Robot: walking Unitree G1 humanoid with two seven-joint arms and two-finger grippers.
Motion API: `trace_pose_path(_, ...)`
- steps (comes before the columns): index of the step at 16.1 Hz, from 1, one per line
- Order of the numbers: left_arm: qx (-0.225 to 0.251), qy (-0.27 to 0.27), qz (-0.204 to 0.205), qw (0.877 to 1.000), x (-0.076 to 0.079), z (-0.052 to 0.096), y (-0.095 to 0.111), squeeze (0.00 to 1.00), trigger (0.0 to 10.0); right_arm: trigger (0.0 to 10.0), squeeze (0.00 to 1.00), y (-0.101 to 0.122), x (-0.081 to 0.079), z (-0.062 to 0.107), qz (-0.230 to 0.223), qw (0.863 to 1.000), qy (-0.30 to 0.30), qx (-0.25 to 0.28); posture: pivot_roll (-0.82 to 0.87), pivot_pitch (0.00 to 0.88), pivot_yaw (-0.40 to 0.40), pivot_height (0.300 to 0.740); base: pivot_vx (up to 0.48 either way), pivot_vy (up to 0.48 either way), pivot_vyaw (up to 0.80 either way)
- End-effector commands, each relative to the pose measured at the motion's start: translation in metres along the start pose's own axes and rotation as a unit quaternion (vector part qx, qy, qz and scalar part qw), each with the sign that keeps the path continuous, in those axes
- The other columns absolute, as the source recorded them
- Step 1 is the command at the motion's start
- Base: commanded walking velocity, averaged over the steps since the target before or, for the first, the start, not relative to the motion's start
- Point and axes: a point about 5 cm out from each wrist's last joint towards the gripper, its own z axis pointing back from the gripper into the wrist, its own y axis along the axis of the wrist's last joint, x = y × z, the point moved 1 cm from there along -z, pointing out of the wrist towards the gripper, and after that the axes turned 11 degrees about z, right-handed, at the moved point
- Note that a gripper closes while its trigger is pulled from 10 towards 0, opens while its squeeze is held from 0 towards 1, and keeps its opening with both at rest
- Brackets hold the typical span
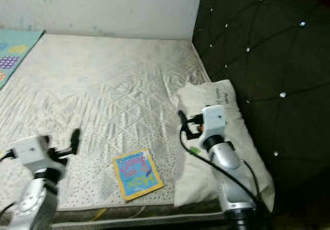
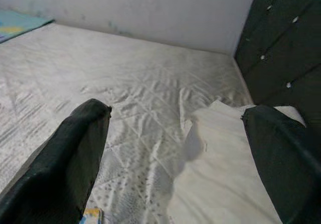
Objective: Clean up the room
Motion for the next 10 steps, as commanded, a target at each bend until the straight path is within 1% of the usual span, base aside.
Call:
trace_pose_path(1, 0.004, 0.009, -0.005, 1.0, -0.0045, -0.0001, 0.0042, 0.0, 10.0, 10.0, 0.0, 0.0059, -0.0021, -0.0024, -0.002, 1.0, 0.007, 0.01, -0.05, 0.041, -0.062, 0.74, 0.0, 0.48, 0.0)
trace_pose_path(3, 0.004, 0.011, -0.007, 1.0, -0.0052, -0.0006, 0.0044, 0.0, 10.0, 10.0, 0.0, 0.0062, -0.0025, -0.0028, -0.003, 1.0, 0.008, 0.011, -0.05, 0.041, -0.058, 0.74, 0.0, 0.446, 0.0)
trace_pose_path(4, 0.005, 0.011, -0.01, 1.0, -0.0053, -0.0012, 0.0051, 0.0, 10.0, 10.0, 0.0, 0.006, -0.0028, -0.0026, -0.004, 1.0, 0.009, 0.011, -0.05, 0.041, -0.057, 0.74, 0.0, 0.244, 0.0)
trace_pose_path(5, 0.006, 0.01, -0.014, 1.0, -0.0052, -0.002, 0.0055, 0.0, 10.0, 10.0, 0.0, 0.0055, -0.0032, -0.0022, -0.005, 1.0, 0.01, 0.011, -0.05, 0.042, -0.054, 0.74, 0.0, 0.0, 0.0)
trace_pose_path(10, 0.01, 0.012, -0.009, 1.0, -0.004, -0.006, 0.0072, 0.0, 10.0, 10.0, 0.0, 0.0054, -0.0048, -0.0018, -0.007, 1.0, 0.018, 0.01, -0.05, 0.043, -0.052, 0.74, 0.0, 0.0, 0.0)
